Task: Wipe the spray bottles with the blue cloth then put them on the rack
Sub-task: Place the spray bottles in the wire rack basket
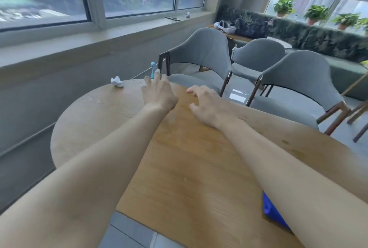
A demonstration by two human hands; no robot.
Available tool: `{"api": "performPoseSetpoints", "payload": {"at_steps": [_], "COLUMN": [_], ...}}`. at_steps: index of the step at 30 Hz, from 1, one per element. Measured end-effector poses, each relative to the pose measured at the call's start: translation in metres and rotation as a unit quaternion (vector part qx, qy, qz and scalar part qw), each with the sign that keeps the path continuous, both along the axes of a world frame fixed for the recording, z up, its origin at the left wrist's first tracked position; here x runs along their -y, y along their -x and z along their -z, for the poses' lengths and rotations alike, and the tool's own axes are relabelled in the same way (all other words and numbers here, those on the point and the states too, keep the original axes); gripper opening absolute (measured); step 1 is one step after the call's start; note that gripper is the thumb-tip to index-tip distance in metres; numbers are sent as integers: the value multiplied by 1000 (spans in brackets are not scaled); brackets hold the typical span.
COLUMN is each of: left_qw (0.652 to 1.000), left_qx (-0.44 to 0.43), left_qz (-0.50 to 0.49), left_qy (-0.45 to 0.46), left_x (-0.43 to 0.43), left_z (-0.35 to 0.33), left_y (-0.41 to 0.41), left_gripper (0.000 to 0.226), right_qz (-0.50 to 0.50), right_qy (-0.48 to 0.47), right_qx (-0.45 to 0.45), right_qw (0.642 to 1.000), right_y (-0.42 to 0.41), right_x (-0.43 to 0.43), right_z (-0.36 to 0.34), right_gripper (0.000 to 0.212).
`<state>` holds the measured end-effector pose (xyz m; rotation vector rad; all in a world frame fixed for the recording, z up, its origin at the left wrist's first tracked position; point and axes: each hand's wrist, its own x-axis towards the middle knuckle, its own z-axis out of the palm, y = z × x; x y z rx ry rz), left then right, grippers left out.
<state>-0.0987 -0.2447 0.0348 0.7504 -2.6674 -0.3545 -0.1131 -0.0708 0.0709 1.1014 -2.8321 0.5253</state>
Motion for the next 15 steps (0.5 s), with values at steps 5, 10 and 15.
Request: {"api": "performPoseSetpoints", "payload": {"at_steps": [5, 10, 15], "left_qw": [992, 975, 973], "left_qx": [-119, -196, -190], "left_qz": [18, -11, -11], "left_qy": [-28, -99, -129], "left_x": [11, 20, 16], "left_z": [14, 13, 10], "left_y": [13, 21, 21], "left_gripper": [33, 31, 52], "right_qz": [14, 9, 16], "right_qy": [27, 31, 41], "right_qx": [32, 50, 49], "right_qw": [999, 998, 998], "right_y": [12, 15, 18], "right_x": [15, 20, 11], "right_z": [8, 18, 15], "right_gripper": [45, 44, 42]}}
